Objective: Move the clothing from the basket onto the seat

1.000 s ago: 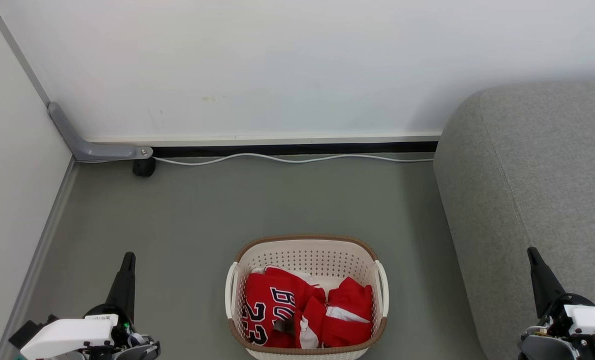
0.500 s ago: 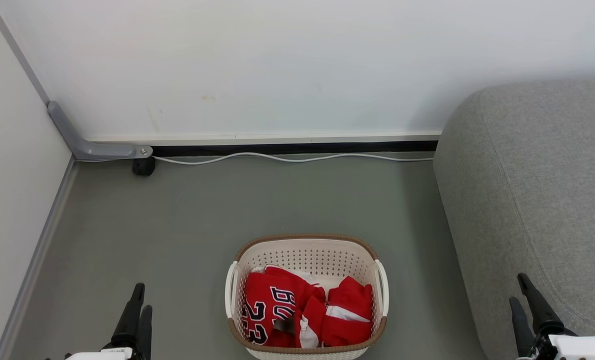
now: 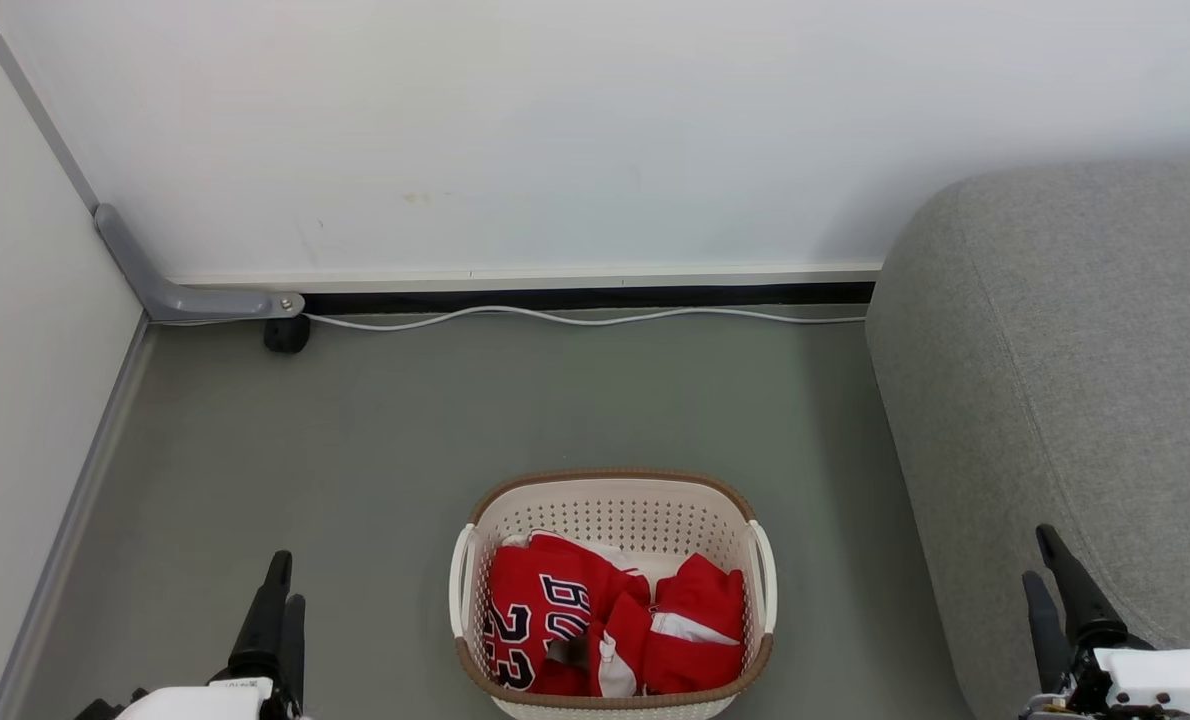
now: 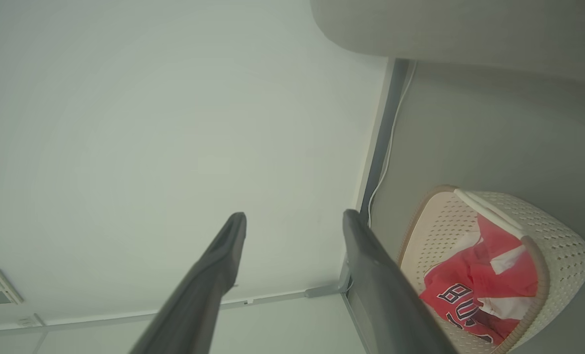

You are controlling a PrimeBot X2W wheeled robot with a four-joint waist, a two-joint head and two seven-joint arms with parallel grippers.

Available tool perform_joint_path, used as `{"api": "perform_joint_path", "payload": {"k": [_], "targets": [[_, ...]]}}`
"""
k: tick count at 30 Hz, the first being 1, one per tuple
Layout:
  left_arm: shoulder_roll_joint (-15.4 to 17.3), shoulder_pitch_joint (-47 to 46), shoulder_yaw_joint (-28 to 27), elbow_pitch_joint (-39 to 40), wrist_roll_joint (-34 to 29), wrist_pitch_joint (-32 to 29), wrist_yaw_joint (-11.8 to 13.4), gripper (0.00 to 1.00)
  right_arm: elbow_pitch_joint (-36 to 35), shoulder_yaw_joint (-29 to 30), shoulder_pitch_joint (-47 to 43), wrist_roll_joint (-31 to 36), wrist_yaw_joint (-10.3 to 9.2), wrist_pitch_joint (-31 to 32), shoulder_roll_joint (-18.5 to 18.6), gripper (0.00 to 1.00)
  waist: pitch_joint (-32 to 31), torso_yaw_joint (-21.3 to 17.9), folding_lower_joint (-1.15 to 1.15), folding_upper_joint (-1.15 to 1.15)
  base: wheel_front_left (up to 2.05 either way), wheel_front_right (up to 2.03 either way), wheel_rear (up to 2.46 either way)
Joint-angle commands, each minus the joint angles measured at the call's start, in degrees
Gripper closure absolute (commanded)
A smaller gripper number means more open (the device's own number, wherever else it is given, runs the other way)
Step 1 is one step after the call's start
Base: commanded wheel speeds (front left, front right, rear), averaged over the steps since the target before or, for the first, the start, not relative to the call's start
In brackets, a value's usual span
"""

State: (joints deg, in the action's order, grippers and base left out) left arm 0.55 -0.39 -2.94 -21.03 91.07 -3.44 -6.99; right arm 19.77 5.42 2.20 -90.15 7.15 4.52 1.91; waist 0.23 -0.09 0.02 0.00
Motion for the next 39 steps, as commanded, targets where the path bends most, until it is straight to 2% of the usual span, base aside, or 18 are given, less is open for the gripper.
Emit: {"api": "perform_joint_path", "payload": {"k": [1, 12, 39], "targets": [[0.72, -3.37, -0.02, 1.13, -1.23, 0.40, -0.07, 0.00, -1.36, -0.50, 3.03, 0.67, 0.12, -0.78, 1.40, 0.00, 0.02, -0.01, -0.01, 0.00, 0.00, 0.00, 0.00], [1.03, -5.05, 0.34, 0.42, -7.90, 2.09, -0.11, 0.00, -0.35, -3.86, 5.30, 4.28, 0.14, -3.20, 3.77, 0.00, 0.13, -0.11, -0.01, 0.00, 0.00, 0.00, 0.00], [1.13, -9.16, 1.28, -0.59, -34.01, 6.64, -0.22, 0.00, 0.88, -8.32, 11.12, 25.84, 0.19, -7.75, 7.23, 0.00, 1.02, -0.46, -0.01, 0.00, 0.00, 0.00, 0.00]]}}
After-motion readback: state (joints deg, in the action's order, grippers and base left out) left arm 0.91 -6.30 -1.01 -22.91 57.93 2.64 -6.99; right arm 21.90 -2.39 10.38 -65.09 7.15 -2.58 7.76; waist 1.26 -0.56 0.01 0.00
